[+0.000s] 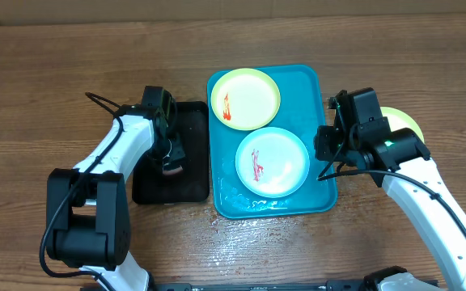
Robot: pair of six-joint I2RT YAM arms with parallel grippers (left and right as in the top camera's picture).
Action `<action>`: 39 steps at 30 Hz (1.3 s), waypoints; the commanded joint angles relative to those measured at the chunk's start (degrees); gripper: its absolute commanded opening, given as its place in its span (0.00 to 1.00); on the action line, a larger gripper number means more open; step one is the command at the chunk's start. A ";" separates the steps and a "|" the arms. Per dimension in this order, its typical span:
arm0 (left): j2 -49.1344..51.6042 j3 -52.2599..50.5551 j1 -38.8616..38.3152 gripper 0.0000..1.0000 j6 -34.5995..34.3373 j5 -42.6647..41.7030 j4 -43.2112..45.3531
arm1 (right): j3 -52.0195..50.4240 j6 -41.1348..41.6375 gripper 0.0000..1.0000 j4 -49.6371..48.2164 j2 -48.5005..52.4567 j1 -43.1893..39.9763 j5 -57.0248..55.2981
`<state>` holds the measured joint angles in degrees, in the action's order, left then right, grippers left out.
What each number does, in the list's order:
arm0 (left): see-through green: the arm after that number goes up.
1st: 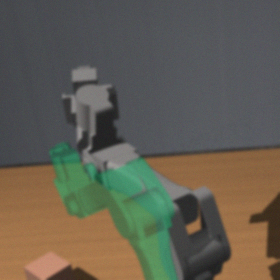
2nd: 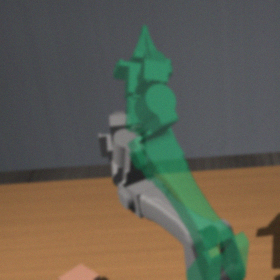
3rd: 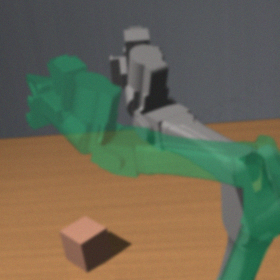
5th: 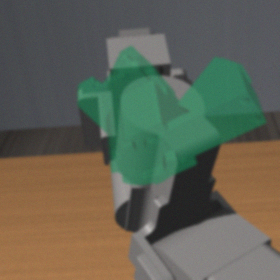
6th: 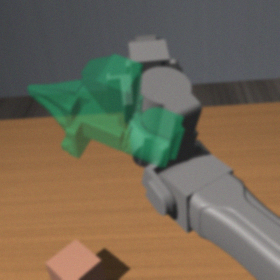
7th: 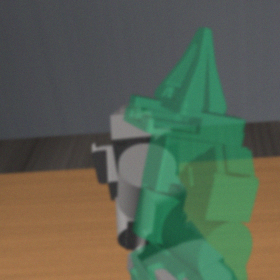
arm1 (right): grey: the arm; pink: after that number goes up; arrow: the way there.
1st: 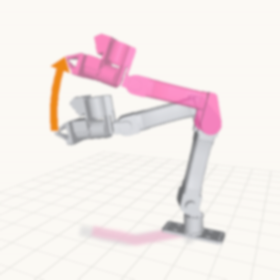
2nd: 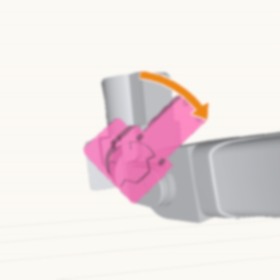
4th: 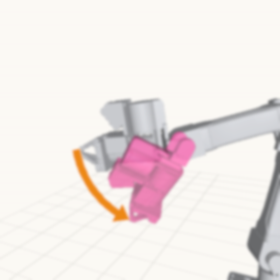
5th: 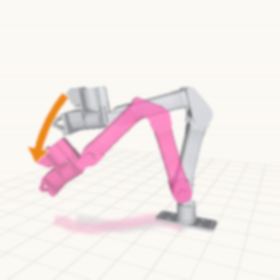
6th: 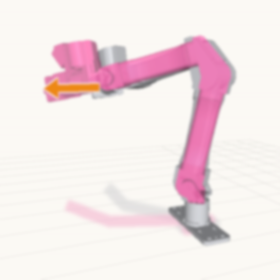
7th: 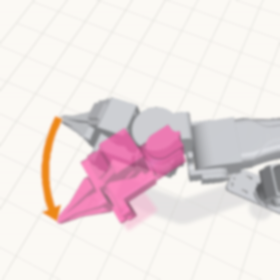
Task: Clean dirty plates on tray and stack at the side
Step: 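Grasp the sponge from the black tray with the left gripper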
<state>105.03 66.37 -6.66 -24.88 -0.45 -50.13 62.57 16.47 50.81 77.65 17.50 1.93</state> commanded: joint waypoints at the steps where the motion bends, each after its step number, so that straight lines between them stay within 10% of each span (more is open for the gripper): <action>1: 0.17 1.40 -0.13 0.51 0.90 3.54 0.48 | 0.79 -0.17 0.38 -0.11 -0.17 -0.33 -1.01; 10: 0.79 0.74 -0.13 0.46 0.90 6.49 7.17 | 0.76 -0.09 0.38 0.13 -0.17 -0.31 -1.01; 15: 1.81 -0.83 -0.13 0.04 0.92 4.87 8.09 | 0.76 0.00 0.38 1.22 0.17 -0.33 -1.05; 26: -0.72 4.83 -0.02 0.04 3.74 4.85 -3.15 | 0.72 6.21 0.40 3.61 6.71 -4.31 -5.25; 39: -15.85 21.73 -0.13 0.04 6.78 -1.77 -15.17 | -2.19 -6.58 0.44 -6.86 20.26 -3.10 10.60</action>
<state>93.62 85.32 -6.66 -20.58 1.54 -64.42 62.24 11.92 46.98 95.09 13.13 9.96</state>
